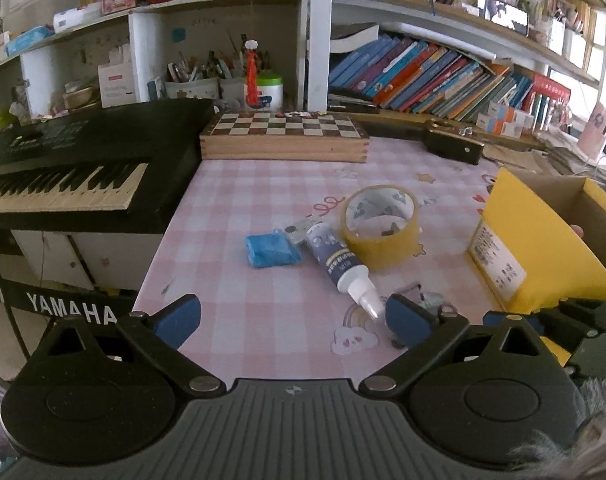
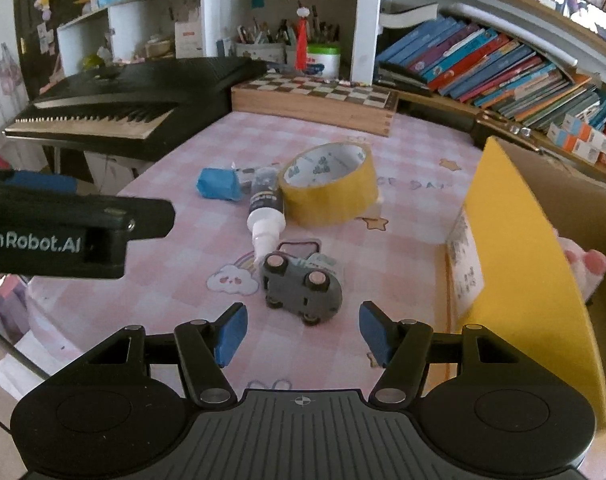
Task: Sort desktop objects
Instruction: 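Reach the left tool to the white glue bottle while the right tool reaches the grey toy car, then grasp the white glue bottle with the left tool while the right tool grasps the grey toy car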
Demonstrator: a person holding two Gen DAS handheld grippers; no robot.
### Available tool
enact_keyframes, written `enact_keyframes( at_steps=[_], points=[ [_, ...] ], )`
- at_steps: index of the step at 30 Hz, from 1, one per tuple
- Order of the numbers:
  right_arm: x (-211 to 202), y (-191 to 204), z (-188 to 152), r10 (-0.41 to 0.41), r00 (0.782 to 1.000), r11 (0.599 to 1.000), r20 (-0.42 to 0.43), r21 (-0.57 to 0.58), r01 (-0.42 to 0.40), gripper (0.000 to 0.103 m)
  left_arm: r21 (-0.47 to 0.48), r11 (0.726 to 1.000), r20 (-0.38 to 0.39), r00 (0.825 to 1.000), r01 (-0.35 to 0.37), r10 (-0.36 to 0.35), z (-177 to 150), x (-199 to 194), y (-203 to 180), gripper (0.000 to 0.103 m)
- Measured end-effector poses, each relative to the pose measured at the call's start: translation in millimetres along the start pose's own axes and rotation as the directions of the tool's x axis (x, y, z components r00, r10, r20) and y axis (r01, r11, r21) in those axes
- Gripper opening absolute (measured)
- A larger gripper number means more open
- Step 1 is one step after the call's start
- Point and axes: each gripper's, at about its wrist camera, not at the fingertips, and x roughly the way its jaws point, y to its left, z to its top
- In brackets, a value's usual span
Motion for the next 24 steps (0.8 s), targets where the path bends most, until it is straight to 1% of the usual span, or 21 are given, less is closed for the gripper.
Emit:
enact_keyframes(
  at_steps=[1,9,12,15,16,24],
  points=[
    [4,0,1,0.001,1.0,1.0,-0.003,-0.001,-0.001,0.07,0.001,1.0,-0.002,1.0,-0.002,0.002,3,3,-1,0.1],
    [34,-5,12,0.009,0.999,1.0,-0.042,0.001,-0.009,0.07,0.008,1.0,-0.033,0.999,0.009,-0.009,19,27,-7,0.1],
    [43,-7,14,0.029,0.998,1.0,-0.056,0.003,-0.029,0.07,0.02,1.0,-0.045,0.999,0.012,-0.011,22,35,-11,0.099],
    [47,-8,16,0.054,0.996,0.999,-0.064,0.003,-0.053,0.067,0.036,0.999,-0.063,0.998,0.018,-0.016,24,44,-13,0.099],
    [48,-9,17,0.062,0.996,0.998,-0.065,0.002,-0.062,0.062,0.038,0.999,-0.068,0.998,0.02,-0.017,25,48,-14,0.099],
    [41,-15,19,0.089,0.994,0.996,-0.055,-0.022,-0.091,0.062,0.051,0.998,-0.093,0.995,0.04,-0.035,33,79,-20,0.098]
  ],
)
